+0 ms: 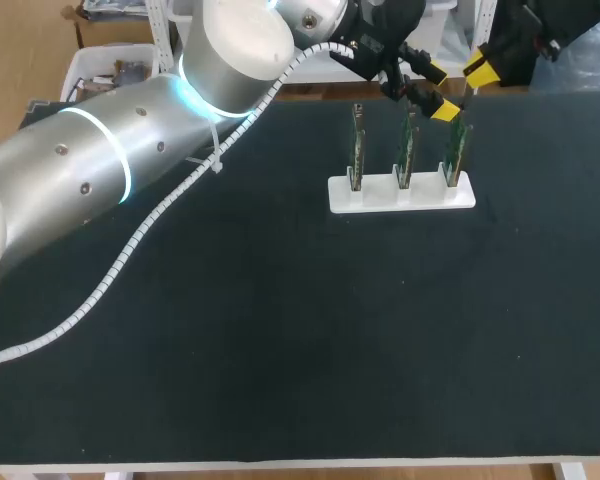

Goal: Pick up the optical module with the left hand, and insert it into the network port with the right hand.

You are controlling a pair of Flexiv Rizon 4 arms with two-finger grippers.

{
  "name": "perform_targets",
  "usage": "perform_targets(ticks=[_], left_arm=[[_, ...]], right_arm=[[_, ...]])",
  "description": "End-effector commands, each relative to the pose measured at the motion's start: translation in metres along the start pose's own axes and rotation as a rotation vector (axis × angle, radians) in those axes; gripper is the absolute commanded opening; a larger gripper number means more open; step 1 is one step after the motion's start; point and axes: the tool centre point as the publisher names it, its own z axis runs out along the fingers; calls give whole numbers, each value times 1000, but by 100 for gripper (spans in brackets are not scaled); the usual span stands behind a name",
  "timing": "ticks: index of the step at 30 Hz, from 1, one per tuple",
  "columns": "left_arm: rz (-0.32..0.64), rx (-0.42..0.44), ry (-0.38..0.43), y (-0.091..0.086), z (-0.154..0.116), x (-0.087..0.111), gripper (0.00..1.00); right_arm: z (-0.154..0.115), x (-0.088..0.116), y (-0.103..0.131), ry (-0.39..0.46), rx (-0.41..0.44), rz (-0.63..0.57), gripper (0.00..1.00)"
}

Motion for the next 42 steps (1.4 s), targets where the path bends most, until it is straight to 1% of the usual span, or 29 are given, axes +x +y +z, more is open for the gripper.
perform_targets(ticks=[1,25,42], left_arm=[[0,0,2,0,0,0,100],[0,0,2,0,0,0,100],[0,0,2,0,0,0,100]], right_arm=[[0,0,-8,-3,-295,0,0],[0,1,-14,-10,-301,-3,0],[1,3,-10,-17,-302,5,0]])
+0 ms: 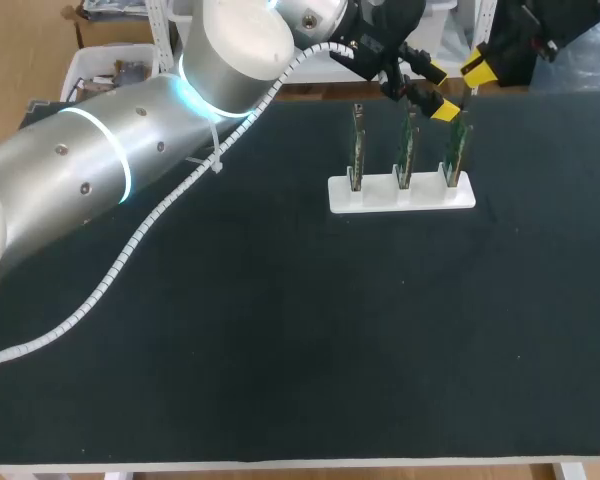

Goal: Pick up the optical module with the left hand, and insert it into the network port with the right hand.

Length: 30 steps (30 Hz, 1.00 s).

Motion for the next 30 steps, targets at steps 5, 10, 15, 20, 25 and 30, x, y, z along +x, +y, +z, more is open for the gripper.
perform_targets(ticks=[5,10,15,20,25,30], left_arm=[[0,0,1,0,0,0,100],[0,0,1,0,0,0,100],[0,0,1,0,0,0,100],[0,0,1,0,0,0,100],[0,0,1,0,0,0,100],[0,0,1,0,0,0,100]], right_arm=[[-3,5,-4,-8,-304,10,0],[-4,5,-4,-15,-295,11,0],[-3,3,-5,-21,-296,10,0],[-2,3,-5,-23,-298,7,0],[-2,2,-5,-26,-299,5,0],[-2,3,-5,-25,-303,3,0]])
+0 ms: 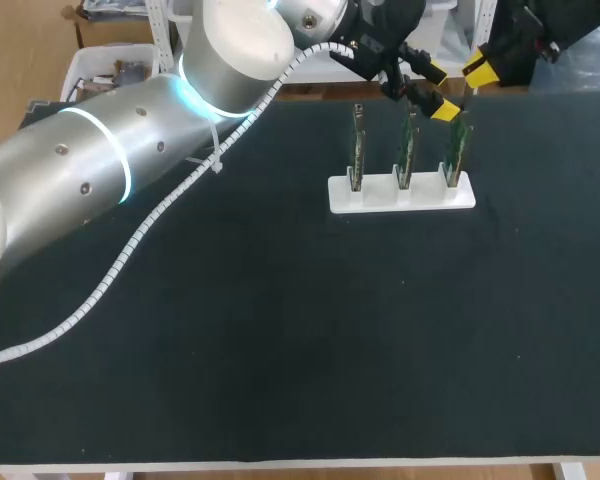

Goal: Pick up the optical module with the left hand, and insert it into the network port with the right hand.

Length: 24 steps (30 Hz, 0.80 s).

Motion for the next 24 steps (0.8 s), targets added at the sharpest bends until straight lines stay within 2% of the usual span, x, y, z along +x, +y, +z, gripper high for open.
perform_targets(ticks=[1,24], left_arm=[[0,0,2,0,0,0,100],[0,0,2,0,0,0,100]], right_arm=[[0,3,-7,0,-298,0,0],[1,4,-5,-2,-334,-26,0]])
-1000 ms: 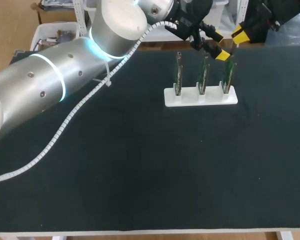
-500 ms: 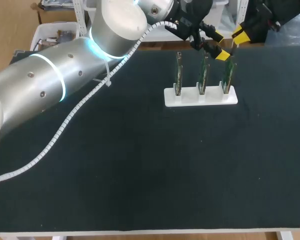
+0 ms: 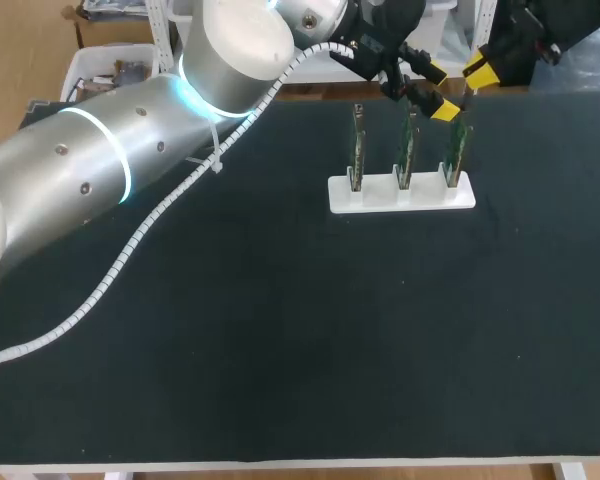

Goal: Pick up the optical module with the left hand, and insert it into the network port with the right hand.

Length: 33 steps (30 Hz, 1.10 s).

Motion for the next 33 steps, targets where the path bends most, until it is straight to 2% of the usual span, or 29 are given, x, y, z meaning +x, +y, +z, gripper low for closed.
perform_targets(ticks=[1,33], left_arm=[[0,0,1,0,0,0,100],[0,0,1,0,0,0,100]], right_arm=[[1,4,-8,1,-323,0,0],[0,4,-6,-22,-269,-4,0]])
